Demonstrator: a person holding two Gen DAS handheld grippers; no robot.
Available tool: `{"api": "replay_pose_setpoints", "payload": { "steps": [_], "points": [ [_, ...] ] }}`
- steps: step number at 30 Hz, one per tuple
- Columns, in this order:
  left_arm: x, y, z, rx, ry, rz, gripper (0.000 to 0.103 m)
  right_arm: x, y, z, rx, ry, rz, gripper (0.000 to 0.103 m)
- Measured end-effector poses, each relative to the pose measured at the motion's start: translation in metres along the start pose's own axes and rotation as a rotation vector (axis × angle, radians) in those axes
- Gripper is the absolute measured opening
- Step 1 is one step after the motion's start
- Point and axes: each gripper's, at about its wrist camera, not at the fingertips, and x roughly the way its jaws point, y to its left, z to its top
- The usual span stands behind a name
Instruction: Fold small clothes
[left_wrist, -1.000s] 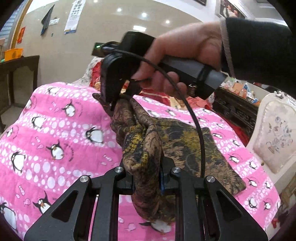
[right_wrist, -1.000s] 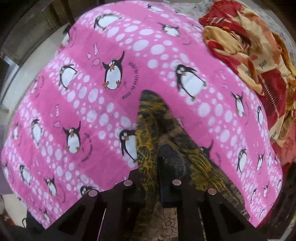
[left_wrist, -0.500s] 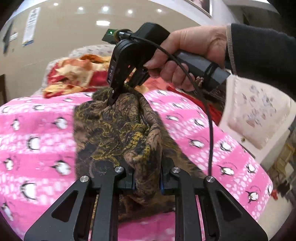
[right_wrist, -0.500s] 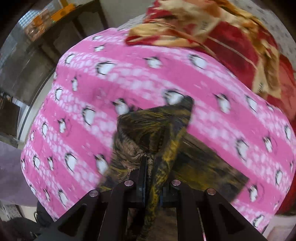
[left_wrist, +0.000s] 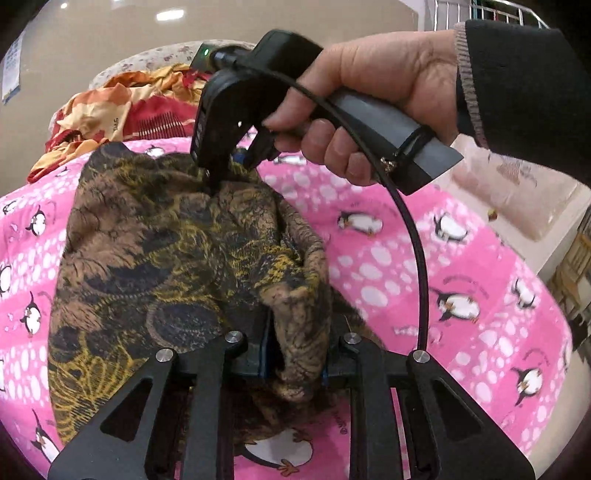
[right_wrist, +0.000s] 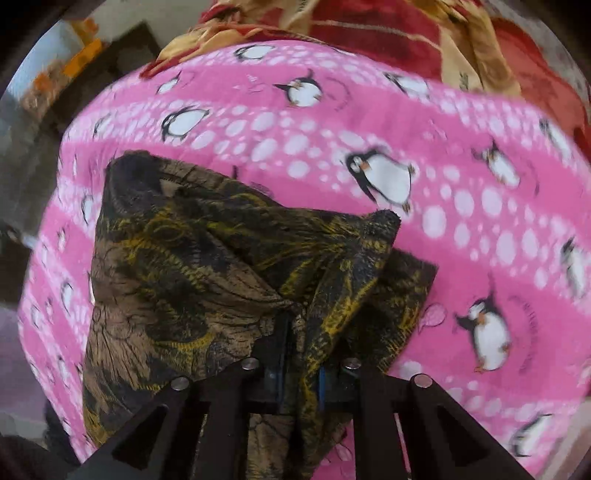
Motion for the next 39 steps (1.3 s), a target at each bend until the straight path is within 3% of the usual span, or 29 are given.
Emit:
{"api": "replay_pose_setpoints", "payload": {
  "steps": [3, 6, 9, 12, 14, 15, 17, 19, 21, 22, 23, 25, 27, 29, 31, 33, 35, 39],
  "points": [
    [-0.008, -0.004, -0.004, 0.014, 0.006, -0.021, 0.028, -0.005, -0.005, -0.006, 0.02, -0.034, 0.03, 0.019],
    [-0.033, -0.005, -0.014, 0.052, 0.011, -0.085, 0.029, -0.023, -0.008, -0.014, 0.036, -0.063, -0.015, 0.027],
    [-0.07, 0.013, -0.027, 0.016, 0.01, -0.157, 0.029, -0.071, -0.009, -0.031, 0.073, -0.193, -0.017, 0.027],
    [-0.097, 0.051, -0.027, -0.07, -0.029, -0.095, 0.029, -0.123, 0.015, -0.071, 0.026, -0.32, 0.005, 0.029],
    [-0.096, 0.079, -0.02, -0.145, -0.042, -0.016, 0.028, -0.137, 0.043, -0.1, -0.063, -0.354, 0.023, 0.029],
    [-0.089, 0.09, -0.017, -0.172, -0.03, 0.019, 0.028, -0.137, 0.058, -0.115, -0.112, -0.357, 0.025, 0.029],
    [-0.06, 0.104, -0.019, -0.2, 0.047, 0.049, 0.014, -0.123, 0.085, -0.147, -0.166, -0.339, -0.008, 0.029],
    [-0.037, 0.114, -0.038, -0.238, 0.133, 0.051, 0.012, -0.094, 0.093, -0.173, -0.147, -0.302, -0.014, 0.023],
    [-0.039, 0.114, -0.052, -0.221, 0.097, 0.055, 0.013, -0.054, 0.083, -0.198, -0.063, -0.237, -0.069, 0.022],
    [-0.041, 0.112, -0.052, -0.219, 0.097, 0.065, 0.012, -0.047, 0.084, -0.21, -0.033, -0.25, -0.083, 0.022],
    [-0.042, 0.11, -0.052, -0.222, 0.101, 0.072, 0.012, -0.046, 0.081, -0.226, 0.003, -0.359, -0.077, 0.023],
    [-0.043, 0.107, -0.05, -0.208, 0.101, 0.087, 0.012, -0.046, 0.078, -0.238, 0.039, -0.419, -0.069, 0.023],
    [-0.052, 0.107, -0.044, -0.214, 0.103, 0.083, 0.012, -0.051, 0.073, -0.235, 0.088, -0.403, -0.044, 0.022],
    [-0.063, 0.115, -0.02, -0.229, 0.051, 0.065, 0.012, -0.067, 0.072, -0.223, 0.114, -0.374, -0.04, 0.022],
    [-0.064, 0.126, 0.011, -0.243, -0.018, 0.067, 0.012, -0.093, 0.079, -0.211, 0.125, -0.444, -0.067, 0.022],
    [-0.047, 0.14, 0.05, -0.261, -0.048, 0.076, 0.012, -0.11, 0.083, -0.191, 0.152, -0.495, -0.146, 0.022],
    [-0.01, 0.157, 0.085, -0.286, -0.014, 0.088, 0.012, -0.11, 0.083, -0.159, 0.213, -0.494, -0.197, 0.022],
    [0.048, 0.18, 0.116, -0.359, 0.073, 0.14, 0.012, -0.086, 0.079, -0.097, 0.322, -0.466, -0.265, 0.025]
  ]
}}
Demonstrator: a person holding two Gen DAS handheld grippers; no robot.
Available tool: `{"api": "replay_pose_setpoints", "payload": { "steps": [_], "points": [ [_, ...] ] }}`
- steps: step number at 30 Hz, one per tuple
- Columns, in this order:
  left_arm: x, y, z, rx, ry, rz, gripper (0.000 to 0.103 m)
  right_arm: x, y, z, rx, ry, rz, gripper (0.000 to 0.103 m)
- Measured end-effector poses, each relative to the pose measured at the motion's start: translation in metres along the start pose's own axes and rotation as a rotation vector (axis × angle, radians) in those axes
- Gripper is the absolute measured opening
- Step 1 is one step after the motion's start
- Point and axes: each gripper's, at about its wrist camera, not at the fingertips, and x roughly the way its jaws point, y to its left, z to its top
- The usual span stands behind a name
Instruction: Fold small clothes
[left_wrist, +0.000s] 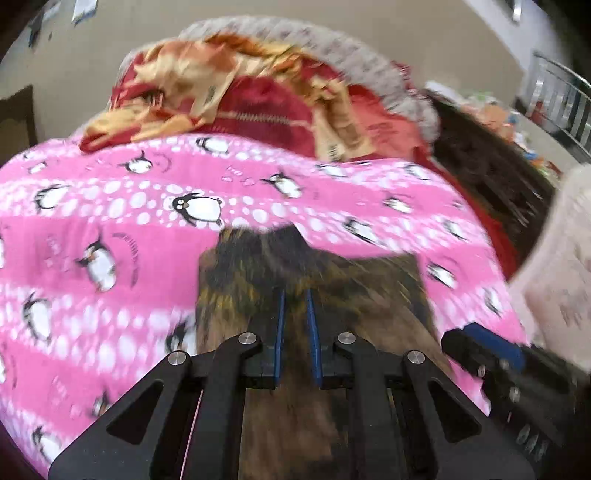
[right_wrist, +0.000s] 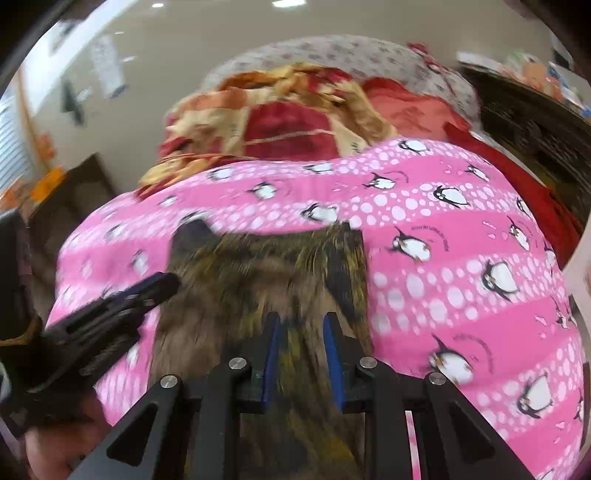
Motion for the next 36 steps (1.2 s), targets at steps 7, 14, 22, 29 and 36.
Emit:
{"api": "replay_pose_setpoints", "payload": {
  "steps": [7, 14, 22, 29, 36],
  "points": [
    [0.045, 0.01, -0.005, 0.061, -0.075, 0.063, 0.014, 0.092, -0.016, -0.006, -0.055, 0.023, -0.091, 0.028],
    [0.053, 0.002, -0.001, 0.125, -0.084, 0.124, 0.014, 0.091, -0.038, -0.006, 0.034, -0.004, 0.021, 0.03],
    [-0.026, 0.032, 0.003, 0.109, -0.037, -0.004, 0.088, 0.032, -0.068, 0.016, 0.074, -0.015, 0.187, 0.044],
    [-0.013, 0.07, -0.089, 0.001, 0.16, -0.223, 0.088, 0.0, -0.121, -0.027, 0.109, -0.029, 0.343, 0.085],
    [-0.006, 0.062, -0.097, 0.014, 0.117, -0.305, 0.097, 0.051, -0.098, -0.07, 0.021, 0.156, 0.575, 0.081]
  ]
}}
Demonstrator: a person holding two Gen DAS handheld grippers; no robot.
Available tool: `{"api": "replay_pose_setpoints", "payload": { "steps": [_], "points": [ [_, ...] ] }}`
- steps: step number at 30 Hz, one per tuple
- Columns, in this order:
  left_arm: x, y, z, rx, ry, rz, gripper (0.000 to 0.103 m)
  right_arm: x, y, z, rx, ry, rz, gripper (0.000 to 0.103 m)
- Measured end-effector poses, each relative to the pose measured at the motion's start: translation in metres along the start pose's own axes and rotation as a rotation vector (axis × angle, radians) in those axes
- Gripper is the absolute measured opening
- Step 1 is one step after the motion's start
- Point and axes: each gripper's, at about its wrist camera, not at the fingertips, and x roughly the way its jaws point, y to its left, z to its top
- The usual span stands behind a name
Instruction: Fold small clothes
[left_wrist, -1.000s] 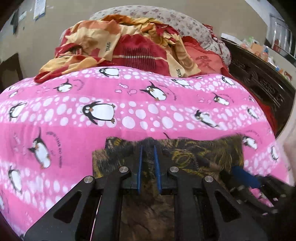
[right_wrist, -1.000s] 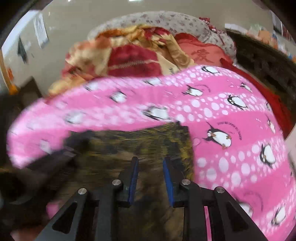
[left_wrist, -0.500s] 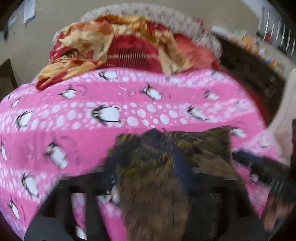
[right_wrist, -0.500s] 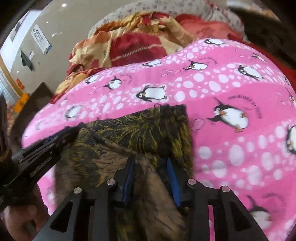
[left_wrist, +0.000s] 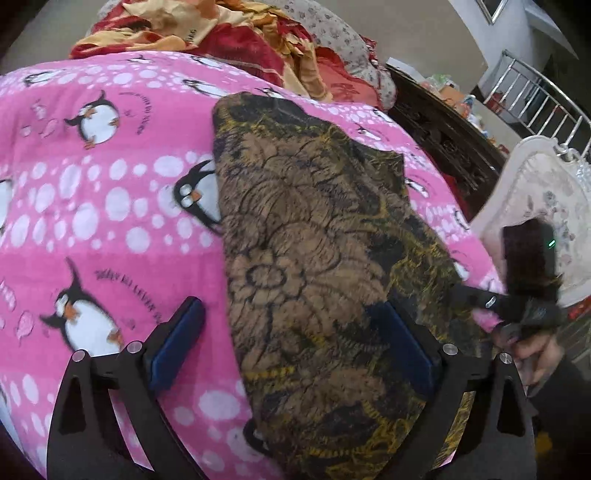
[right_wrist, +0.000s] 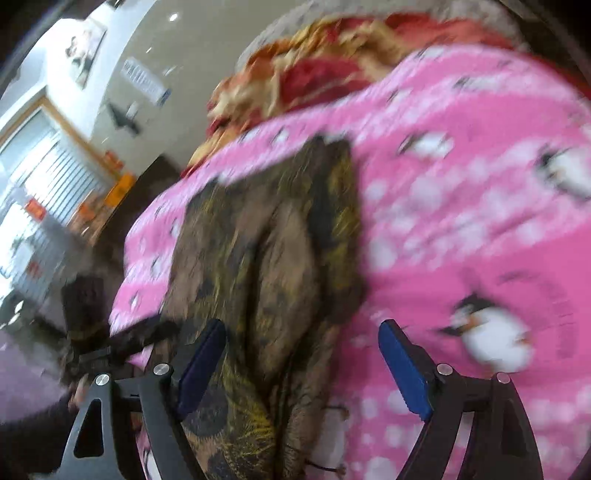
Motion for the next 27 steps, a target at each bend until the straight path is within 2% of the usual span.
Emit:
{"api": "replay_pose_setpoints", "payload": {
  "steps": [2, 4, 6, 8, 13, 15, 18, 19, 20, 21, 22, 23, 27],
  "points": [
    [0.003, 0.002, 0.009, -0.018, 0.017, -0.037, 0.097, 0.012, 0.002, 0.003, -0.064, -0.015, 0.013, 0.081],
    [0.006, 0.005, 0.015, -0.045, 0.019, -0.061, 0.098, 0.017, -0.005, 0.011, -0.025, -0.03, 0.055, 0.081],
    [0.007, 0.008, 0.02, -0.064, 0.021, -0.085, 0.101, 0.022, -0.014, 0.022, 0.017, -0.05, 0.083, 0.072],
    [0.007, 0.008, 0.018, -0.06, 0.025, -0.094, 0.101, 0.028, -0.017, 0.027, 0.021, -0.041, 0.095, 0.068],
    [0.001, 0.012, 0.013, -0.035, 0.027, -0.113, 0.101, 0.02, -0.015, 0.012, -0.005, -0.046, 0.189, 0.053],
    [0.002, 0.014, 0.014, -0.057, 0.023, -0.118, 0.101, 0.023, -0.023, 0.015, 0.037, -0.048, 0.184, 0.045],
    [0.0, 0.016, 0.016, -0.103, 0.009, -0.106, 0.099, 0.028, -0.017, 0.023, 0.013, -0.037, 0.152, 0.044],
    [0.0, 0.014, 0.016, -0.106, 0.002, -0.085, 0.081, 0.031, -0.014, 0.025, -0.003, -0.03, 0.142, 0.044],
    [0.0, 0.013, 0.016, -0.098, -0.002, -0.058, 0.04, 0.033, -0.009, 0.024, -0.02, -0.025, 0.129, 0.044],
    [0.0, 0.014, 0.015, -0.108, 0.007, -0.038, 0.033, 0.032, -0.01, 0.024, -0.021, -0.027, 0.121, 0.041],
    [-0.001, 0.018, 0.014, -0.141, -0.003, -0.045, 0.024, 0.031, -0.009, 0.023, -0.021, -0.032, 0.113, 0.039],
    [-0.006, 0.022, 0.014, -0.175, -0.024, -0.062, 0.018, 0.029, -0.005, 0.021, -0.027, -0.037, 0.101, 0.033],
    [-0.021, 0.026, 0.011, -0.208, -0.061, -0.074, 0.013, 0.025, 0.008, 0.019, -0.01, -0.049, 0.075, 0.026]
  ]
}}
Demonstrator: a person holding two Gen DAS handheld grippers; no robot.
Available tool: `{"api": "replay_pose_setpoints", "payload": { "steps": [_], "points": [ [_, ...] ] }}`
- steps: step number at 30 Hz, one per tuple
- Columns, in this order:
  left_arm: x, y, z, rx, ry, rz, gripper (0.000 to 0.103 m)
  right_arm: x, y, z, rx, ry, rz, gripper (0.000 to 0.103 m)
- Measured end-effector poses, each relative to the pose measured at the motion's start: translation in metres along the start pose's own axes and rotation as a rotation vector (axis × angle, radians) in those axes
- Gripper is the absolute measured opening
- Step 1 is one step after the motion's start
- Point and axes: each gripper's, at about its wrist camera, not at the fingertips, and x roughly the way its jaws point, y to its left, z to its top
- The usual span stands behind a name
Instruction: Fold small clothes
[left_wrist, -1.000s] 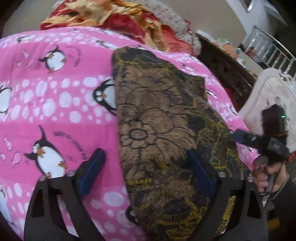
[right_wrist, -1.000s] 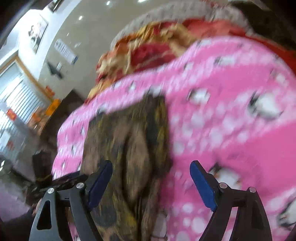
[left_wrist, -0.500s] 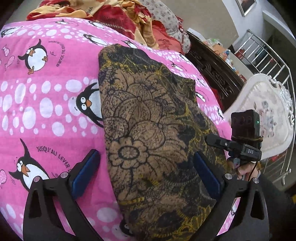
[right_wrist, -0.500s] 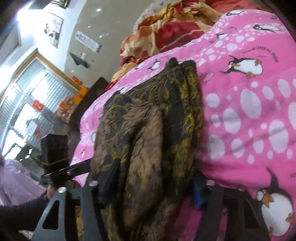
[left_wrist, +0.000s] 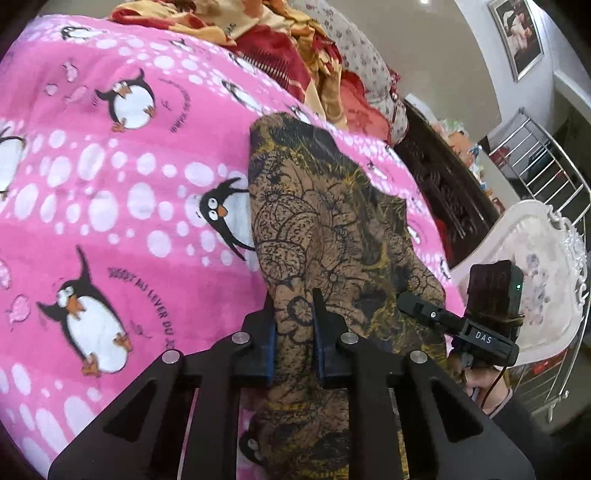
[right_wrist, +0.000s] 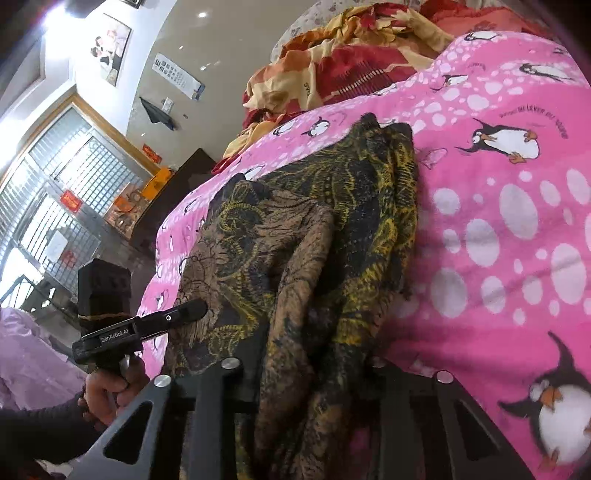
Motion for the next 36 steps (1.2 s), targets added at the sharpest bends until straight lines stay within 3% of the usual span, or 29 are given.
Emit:
{"api": "replay_pose_setpoints", "payload": {
  "steps": [4, 5, 9, 13, 15, 17, 18, 22, 24, 25, 26, 27, 28, 36],
  "points": [
    [-0.019, 0.01, 0.003, -0.006, -0.013, 0.002, 0.008, 0.003, 0.007, -0.004, 0.082, -0.011, 0.016, 0.026],
    [-0.028, 0.02, 0.006, -0.024, -0.027, 0.016, 0.002, 0.005, 0.009, -0.005, 0.099, -0.012, 0.021, 0.025],
    [-0.064, 0.067, 0.015, -0.138, -0.075, 0.039, 0.0, 0.009, 0.01, -0.005, 0.182, -0.032, 0.037, 0.025],
    [-0.072, 0.075, 0.012, -0.133, -0.056, -0.027, 0.001, 0.004, 0.003, -0.003, 0.187, -0.01, -0.016, 0.025],
    [-0.063, 0.06, 0.007, -0.094, -0.026, -0.07, 0.019, 0.001, 0.002, -0.002, 0.163, -0.002, -0.032, 0.025],
    [-0.044, 0.036, 0.001, -0.017, 0.019, -0.084, 0.068, 0.003, 0.001, -0.002, 0.138, 0.014, -0.055, 0.025],
    [-0.036, 0.027, -0.002, 0.013, 0.03, -0.094, 0.074, 0.004, 0.0, -0.002, 0.131, 0.016, -0.059, 0.025],
    [0.007, 0.007, -0.007, 0.062, 0.13, -0.159, 0.078, 0.005, -0.005, -0.005, 0.095, 0.014, -0.041, 0.025],
    [0.015, -0.003, -0.005, 0.103, 0.101, -0.16, 0.08, 0.005, -0.015, -0.007, 0.11, 0.008, 0.003, 0.025],
    [0.02, -0.005, -0.002, 0.091, 0.111, -0.189, 0.08, 0.005, -0.019, -0.008, 0.124, 0.005, 0.024, 0.025],
    [0.023, -0.005, 0.002, 0.066, 0.111, -0.206, 0.069, 0.005, -0.021, -0.009, 0.128, 0.003, 0.038, 0.026],
    [0.024, -0.004, 0.004, 0.05, 0.116, -0.214, 0.051, 0.004, -0.022, -0.01, 0.129, 0.002, 0.046, 0.026],
    [0.026, -0.002, 0.006, 0.03, 0.119, -0.194, 0.018, 0.004, -0.024, -0.01, 0.137, 0.002, 0.058, 0.026],
    [-0.007, -0.028, 0.013, 0.02, 0.05, -0.241, 0.015, 0.002, -0.017, -0.009, 0.16, 0.029, 0.088, 0.026]
  ]
}}
